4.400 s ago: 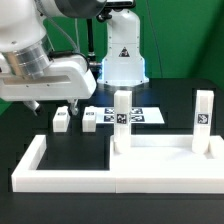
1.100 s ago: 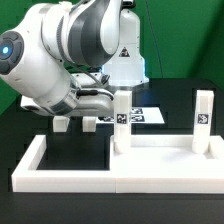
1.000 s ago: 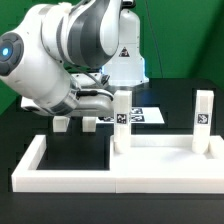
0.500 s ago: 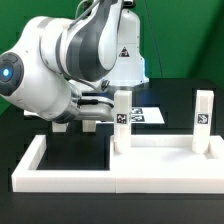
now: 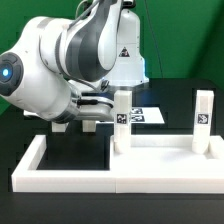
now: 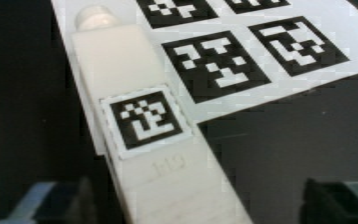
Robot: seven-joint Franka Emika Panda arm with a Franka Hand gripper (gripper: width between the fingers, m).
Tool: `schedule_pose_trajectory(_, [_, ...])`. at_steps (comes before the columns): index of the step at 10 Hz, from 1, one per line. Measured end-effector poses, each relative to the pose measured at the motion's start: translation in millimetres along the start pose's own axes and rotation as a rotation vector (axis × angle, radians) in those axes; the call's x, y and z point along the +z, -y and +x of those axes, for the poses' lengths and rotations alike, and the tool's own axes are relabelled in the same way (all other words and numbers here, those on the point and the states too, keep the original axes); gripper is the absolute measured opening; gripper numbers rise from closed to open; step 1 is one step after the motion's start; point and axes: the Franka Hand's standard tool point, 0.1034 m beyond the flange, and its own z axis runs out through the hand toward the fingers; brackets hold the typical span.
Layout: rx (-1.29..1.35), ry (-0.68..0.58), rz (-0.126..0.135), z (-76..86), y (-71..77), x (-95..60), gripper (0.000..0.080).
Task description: Assemble desk
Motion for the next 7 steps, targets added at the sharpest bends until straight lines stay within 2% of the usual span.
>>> schedule_pose_trajectory(1, [0.000, 0.000, 0.000, 0.0, 0.0, 0.0, 0.0421])
schedule_pose_trajectory(2, [0.000, 0.000, 0.000, 0.0, -0.1, 0.0, 0.0421])
schedule_pose_trajectory(3, [0.000, 0.000, 0.000, 0.0, -0.2, -0.1, 0.0289])
schedule_pose_trajectory(7, [0.000, 0.000, 0.000, 0.0, -0.3, -0.1, 0.0289])
